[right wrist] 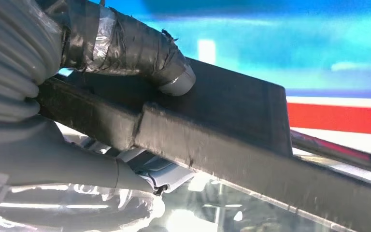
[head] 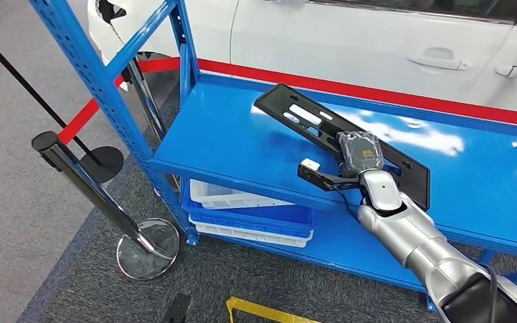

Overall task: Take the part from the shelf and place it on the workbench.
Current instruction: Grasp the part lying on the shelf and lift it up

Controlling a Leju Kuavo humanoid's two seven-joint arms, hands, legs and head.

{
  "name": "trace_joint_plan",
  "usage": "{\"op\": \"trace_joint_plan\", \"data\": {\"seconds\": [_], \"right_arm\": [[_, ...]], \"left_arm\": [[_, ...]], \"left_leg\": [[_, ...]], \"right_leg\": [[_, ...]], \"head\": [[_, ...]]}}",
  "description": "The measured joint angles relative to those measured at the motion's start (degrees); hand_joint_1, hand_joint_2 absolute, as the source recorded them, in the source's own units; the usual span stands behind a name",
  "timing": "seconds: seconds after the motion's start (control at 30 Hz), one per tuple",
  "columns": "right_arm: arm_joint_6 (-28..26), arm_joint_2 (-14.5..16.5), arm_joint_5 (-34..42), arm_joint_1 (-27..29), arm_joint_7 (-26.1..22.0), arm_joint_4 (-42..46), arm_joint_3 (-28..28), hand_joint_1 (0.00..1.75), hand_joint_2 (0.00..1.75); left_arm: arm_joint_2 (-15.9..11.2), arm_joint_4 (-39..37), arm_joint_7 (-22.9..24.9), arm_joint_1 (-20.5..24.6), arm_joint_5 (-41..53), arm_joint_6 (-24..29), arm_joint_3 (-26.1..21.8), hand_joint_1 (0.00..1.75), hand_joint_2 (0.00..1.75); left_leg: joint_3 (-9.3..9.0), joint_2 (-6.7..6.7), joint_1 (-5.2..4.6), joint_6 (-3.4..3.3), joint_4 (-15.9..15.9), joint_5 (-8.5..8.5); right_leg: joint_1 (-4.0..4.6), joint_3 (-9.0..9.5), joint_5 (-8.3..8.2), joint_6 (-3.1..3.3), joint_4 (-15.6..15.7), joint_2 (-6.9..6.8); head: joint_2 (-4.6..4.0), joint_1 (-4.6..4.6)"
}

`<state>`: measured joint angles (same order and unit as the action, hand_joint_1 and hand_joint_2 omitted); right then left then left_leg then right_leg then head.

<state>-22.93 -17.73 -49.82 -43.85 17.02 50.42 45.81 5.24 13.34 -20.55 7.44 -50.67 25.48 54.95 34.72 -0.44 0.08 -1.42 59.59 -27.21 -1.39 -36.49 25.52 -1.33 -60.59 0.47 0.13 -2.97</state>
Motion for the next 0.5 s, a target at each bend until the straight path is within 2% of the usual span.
{"op": "trace_joint_plan", "data": {"seconds": [0.07,0.1,0.2,0.23,0.27,0.3,0.37,0.4,0.43,0.5], "right_arm": [[-2.7,-0.1,-1.0,0.5,-0.8,2.1,-0.6,1.75,1.75],[-4.2,-0.1,-1.7,0.7,-1.2,3.3,-1.1,1.75,1.75],[-8.4,-0.2,-5.2,1.7,-1.9,8.5,-2.9,1.75,1.75],[-9.3,-0.2,-6.4,2.1,-2.0,10.4,-3.6,1.75,1.75],[-9.8,-0.2,-7.6,2.5,-2.0,12.2,-4.2,1.75,1.75],[-10.1,-0.2,-8.9,3.0,-2.0,14.0,-4.8,1.75,1.75],[-10.6,-0.2,-12.3,3.7,-1.7,17.7,-6.1,1.75,1.75],[-11.2,-0.3,-14.2,4.0,-1.5,19.6,-6.9,1.75,1.75],[-12.0,-0.3,-16.0,4.4,-1.2,21.6,-7.7,1.75,1.75],[-13.2,-0.5,-18.4,5.4,-0.8,25.7,-8.9,1.75,1.75]], "left_arm": [[0.0,0.0,-0.8,-0.2,-0.1,0.7,0.0,0.0,1.75],[0.0,0.0,-1.2,-0.2,-0.1,1.3,0.0,0.0,1.75],[0.0,0.0,-2.3,-0.3,-0.1,3.5,0.0,0.0,1.75],[-0.1,0.0,-2.5,-0.3,-0.2,4.2,0.0,0.0,1.75],[-0.1,0.0,-2.7,-0.4,-0.2,4.5,0.0,0.0,1.75],[-0.1,0.0,-2.7,-0.4,-0.3,4.8,0.0,0.0,1.75],[-0.2,0.0,-2.6,-0.4,-0.3,4.9,0.0,0.0,1.75],[-0.3,0.0,-2.4,-0.4,-0.3,4.8,0.0,0.0,1.75],[-0.3,0.0,-2.2,-0.4,-0.3,4.6,0.0,0.0,1.75],[-0.3,0.0,-1.7,-0.7,-0.4,4.1,0.0,0.0,1.75]], "left_leg": [[0.38,0.07,0.08,0.46,0.7,-0.69],[1.1,0.12,0.16,0.75,2.4,-1.78],[5.96,0.21,0.42,1.45,12.4,-6.52],[7.35,0.21,0.45,1.44,14.9,-7.07],[7.86,0.21,0.43,1.27,15.4,-6.52],[7.26,0.19,0.32,0.91,13.9,-4.92],[3.78,0.16,-0.13,-0.36,6.7,-0.93],[2.07,0.15,-0.39,-0.94,3.4,0.3],[0.9,0.14,-0.62,-1.33,1.1,0.75],[0.18,0.13,-0.86,-1.5,-0.5,0.64]], "right_leg": [[-0.08,0.11,-0.09,0.7,0.2,-0.04],[-0.19,0.22,-0.16,1.05,0.3,-0.08],[-0.15,0.44,-0.13,1.59,0.5,-0.11],[-0.04,0.51,-0.08,1.66,0.4,-0.08],[0.09,0.62,-0.03,1.73,0.4,-0.04],[0.24,0.75,0.02,1.79,0.5,0.0],[0.52,0.95,0.09,1.82,0.5,0.04],[0.64,0.94,0.08,1.73,0.6,0.04],[0.66,0.88,0.03,1.57,0.7,0.01],[0.64,0.85,-0.2,1.07,1.0,-0.04]], "head": [[0.0,-0.1],[0.0,-0.19],[0.0,-0.39],[0.0,-0.4],[0.0,-0.41],[0.0,-0.4],[0.0,-0.37],[0.0,-0.33],[0.0,-0.35],[0.0,-0.39]]}}
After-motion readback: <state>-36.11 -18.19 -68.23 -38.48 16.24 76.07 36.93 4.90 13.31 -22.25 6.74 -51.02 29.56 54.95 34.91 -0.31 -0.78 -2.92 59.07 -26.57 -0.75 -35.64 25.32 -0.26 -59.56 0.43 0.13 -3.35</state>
